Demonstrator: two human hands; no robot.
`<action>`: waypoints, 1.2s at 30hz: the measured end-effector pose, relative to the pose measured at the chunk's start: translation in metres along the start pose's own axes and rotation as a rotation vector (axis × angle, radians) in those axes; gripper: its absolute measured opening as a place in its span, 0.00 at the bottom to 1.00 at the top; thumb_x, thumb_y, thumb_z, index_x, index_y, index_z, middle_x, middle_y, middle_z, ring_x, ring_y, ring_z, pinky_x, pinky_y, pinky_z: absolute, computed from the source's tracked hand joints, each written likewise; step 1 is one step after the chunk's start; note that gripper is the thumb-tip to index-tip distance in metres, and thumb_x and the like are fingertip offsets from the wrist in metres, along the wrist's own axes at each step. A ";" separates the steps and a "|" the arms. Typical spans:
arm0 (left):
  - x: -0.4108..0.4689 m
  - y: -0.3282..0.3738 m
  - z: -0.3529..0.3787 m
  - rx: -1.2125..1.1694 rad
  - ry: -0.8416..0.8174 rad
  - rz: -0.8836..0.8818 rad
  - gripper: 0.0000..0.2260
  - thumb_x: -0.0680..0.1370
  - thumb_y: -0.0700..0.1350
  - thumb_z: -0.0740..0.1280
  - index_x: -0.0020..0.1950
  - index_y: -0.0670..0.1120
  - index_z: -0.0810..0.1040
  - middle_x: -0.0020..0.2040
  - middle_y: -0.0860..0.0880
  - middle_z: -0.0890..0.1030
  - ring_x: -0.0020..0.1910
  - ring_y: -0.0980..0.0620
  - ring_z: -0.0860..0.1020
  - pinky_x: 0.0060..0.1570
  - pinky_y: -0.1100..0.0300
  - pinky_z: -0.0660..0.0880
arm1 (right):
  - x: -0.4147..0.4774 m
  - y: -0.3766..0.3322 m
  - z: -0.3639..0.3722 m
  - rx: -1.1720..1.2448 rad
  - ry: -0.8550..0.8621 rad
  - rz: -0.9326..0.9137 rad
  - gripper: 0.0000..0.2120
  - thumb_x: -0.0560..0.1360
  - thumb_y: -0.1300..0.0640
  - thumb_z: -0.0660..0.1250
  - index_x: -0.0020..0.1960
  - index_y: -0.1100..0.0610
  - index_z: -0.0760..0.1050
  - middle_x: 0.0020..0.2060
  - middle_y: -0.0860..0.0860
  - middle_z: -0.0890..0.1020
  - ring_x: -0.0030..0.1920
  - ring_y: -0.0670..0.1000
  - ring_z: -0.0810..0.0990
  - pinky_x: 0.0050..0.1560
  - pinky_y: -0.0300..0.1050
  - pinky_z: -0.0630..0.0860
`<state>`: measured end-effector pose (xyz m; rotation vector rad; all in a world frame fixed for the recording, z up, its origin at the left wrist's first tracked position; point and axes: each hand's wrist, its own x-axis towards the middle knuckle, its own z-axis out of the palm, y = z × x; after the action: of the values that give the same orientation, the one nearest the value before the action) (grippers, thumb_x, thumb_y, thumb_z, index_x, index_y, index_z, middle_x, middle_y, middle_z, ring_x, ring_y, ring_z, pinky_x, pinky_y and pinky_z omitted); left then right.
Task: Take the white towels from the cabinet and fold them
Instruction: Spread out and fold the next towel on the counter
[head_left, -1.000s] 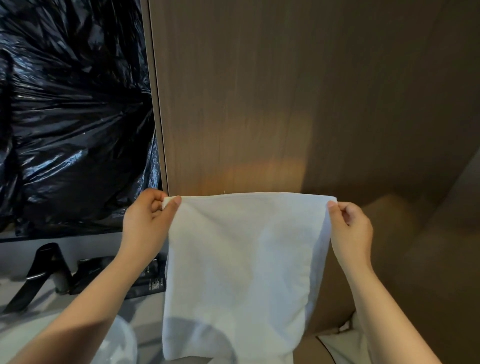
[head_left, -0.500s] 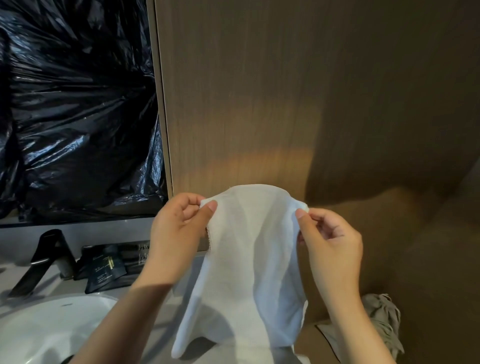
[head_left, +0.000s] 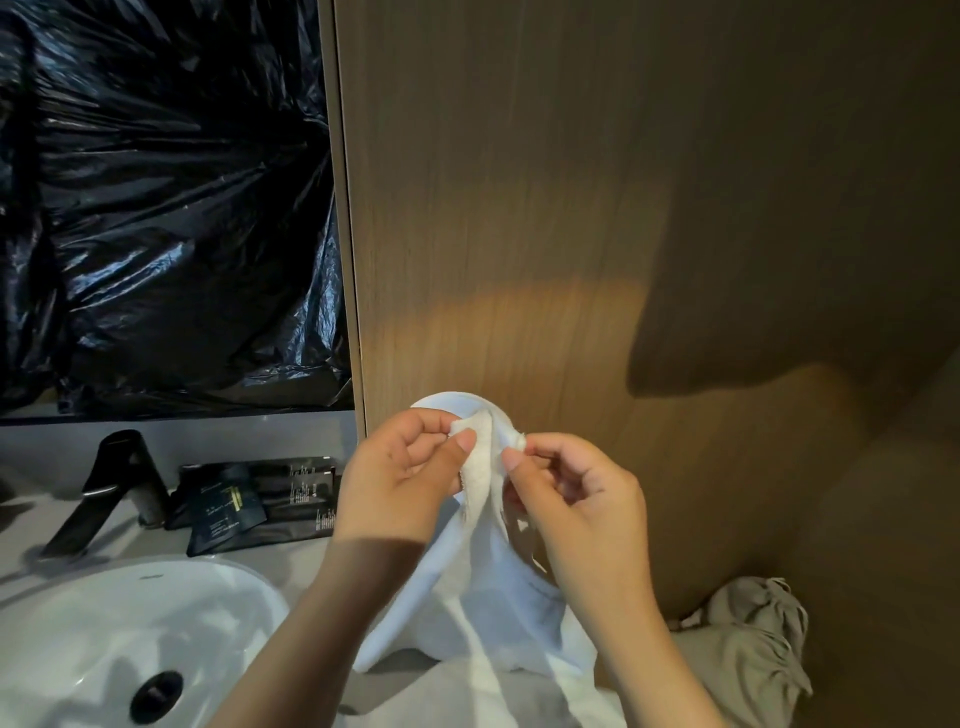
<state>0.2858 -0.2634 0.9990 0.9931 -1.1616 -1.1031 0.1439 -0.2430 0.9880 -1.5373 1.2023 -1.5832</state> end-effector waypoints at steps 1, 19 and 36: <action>-0.001 0.000 -0.001 -0.014 -0.006 -0.010 0.03 0.77 0.38 0.68 0.48 0.39 0.79 0.38 0.42 0.84 0.36 0.49 0.82 0.40 0.62 0.79 | 0.000 0.000 -0.001 -0.004 -0.030 0.008 0.10 0.70 0.42 0.69 0.46 0.46 0.82 0.37 0.47 0.84 0.38 0.50 0.83 0.37 0.39 0.81; -0.006 0.011 -0.009 -0.226 -0.159 0.002 0.12 0.71 0.42 0.66 0.51 0.37 0.78 0.43 0.40 0.85 0.42 0.47 0.84 0.41 0.63 0.80 | 0.042 -0.011 -0.017 -0.269 -0.247 -0.280 0.09 0.72 0.53 0.74 0.52 0.47 0.83 0.40 0.44 0.77 0.43 0.50 0.78 0.42 0.35 0.74; 0.011 0.045 -0.009 -0.058 -0.172 0.155 0.11 0.74 0.45 0.67 0.53 0.42 0.80 0.36 0.48 0.84 0.32 0.57 0.80 0.33 0.68 0.74 | 0.063 -0.039 -0.005 -0.278 -0.129 -0.375 0.07 0.74 0.45 0.68 0.45 0.47 0.74 0.43 0.40 0.77 0.50 0.49 0.77 0.45 0.33 0.73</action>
<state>0.3010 -0.2659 1.0437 0.7617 -1.3145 -1.1068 0.1371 -0.2831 1.0495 -2.1123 1.1462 -1.5596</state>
